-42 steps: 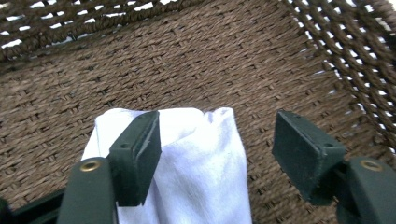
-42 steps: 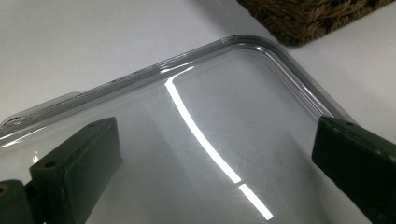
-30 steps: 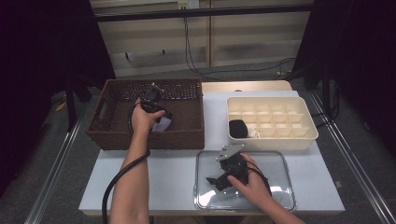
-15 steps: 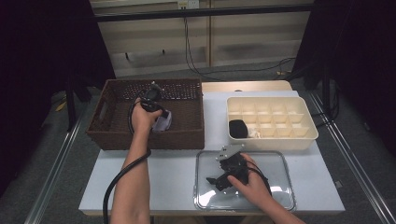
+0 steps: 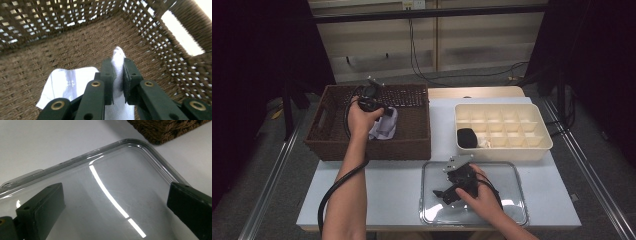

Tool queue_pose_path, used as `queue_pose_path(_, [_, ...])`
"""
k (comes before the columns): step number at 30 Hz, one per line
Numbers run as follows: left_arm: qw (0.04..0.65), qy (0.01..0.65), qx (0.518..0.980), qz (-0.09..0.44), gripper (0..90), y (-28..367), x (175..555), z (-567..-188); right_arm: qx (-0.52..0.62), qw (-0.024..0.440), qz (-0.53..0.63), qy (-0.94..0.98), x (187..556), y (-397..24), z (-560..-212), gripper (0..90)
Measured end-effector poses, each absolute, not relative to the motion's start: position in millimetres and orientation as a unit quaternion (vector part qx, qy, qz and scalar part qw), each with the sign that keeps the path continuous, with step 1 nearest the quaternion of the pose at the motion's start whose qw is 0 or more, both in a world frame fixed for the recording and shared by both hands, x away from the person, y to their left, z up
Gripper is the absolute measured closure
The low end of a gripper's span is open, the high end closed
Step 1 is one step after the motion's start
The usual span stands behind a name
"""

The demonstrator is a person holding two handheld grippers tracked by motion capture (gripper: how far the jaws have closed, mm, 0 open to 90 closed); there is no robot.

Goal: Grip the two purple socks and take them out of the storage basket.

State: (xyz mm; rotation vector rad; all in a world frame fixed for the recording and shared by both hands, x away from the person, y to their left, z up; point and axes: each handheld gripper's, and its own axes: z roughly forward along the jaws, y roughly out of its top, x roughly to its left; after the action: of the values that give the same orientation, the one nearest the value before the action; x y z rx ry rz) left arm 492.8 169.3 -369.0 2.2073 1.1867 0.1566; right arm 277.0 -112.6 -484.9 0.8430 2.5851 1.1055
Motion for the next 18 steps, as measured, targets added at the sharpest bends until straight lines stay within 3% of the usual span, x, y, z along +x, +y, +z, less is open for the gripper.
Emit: queue_pose_path(18, [0.335, 0.436, 0.834, 0.043, 80.9, 174.4, 464.8, -328.3, 0.286, 0.103, 0.375, 0.876, 277.0, -112.6, -484.9, 0.7])
